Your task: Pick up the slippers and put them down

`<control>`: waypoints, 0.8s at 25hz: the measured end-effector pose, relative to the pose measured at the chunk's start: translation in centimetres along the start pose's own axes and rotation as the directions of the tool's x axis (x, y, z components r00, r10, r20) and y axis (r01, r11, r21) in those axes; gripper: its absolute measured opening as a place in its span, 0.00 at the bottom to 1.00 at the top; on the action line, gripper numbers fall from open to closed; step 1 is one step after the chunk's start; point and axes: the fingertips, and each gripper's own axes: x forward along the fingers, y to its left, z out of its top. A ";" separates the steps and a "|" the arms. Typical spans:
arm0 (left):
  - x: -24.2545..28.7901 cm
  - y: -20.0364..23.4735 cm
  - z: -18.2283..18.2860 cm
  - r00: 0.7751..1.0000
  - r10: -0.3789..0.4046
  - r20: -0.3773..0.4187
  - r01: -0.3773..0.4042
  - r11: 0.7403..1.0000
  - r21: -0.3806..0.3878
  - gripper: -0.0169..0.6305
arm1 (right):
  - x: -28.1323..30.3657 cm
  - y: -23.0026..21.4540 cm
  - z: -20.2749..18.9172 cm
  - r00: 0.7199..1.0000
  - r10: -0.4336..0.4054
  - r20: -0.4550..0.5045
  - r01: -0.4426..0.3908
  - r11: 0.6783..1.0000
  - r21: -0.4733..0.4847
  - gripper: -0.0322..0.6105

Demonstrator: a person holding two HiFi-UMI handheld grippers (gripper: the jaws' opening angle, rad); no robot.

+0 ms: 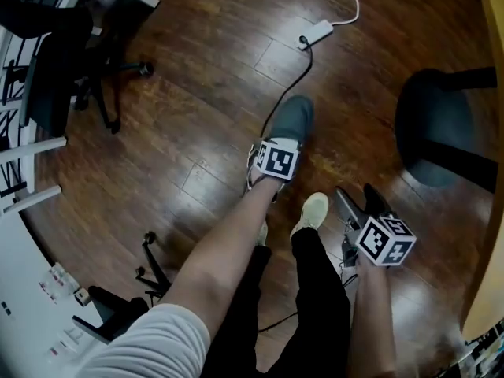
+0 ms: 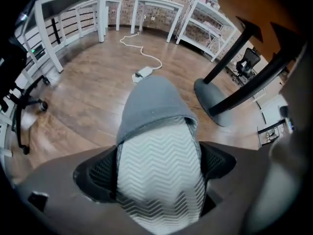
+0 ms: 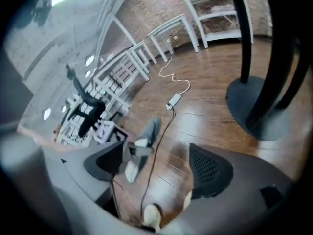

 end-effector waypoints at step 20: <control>12.2 6.7 -8.8 0.987 -0.026 -0.157 0.034 0.998 0.050 0.95 | 10.9 0.7 -8.7 0.998 0.017 -0.053 -0.027 0.978 -0.206 0.68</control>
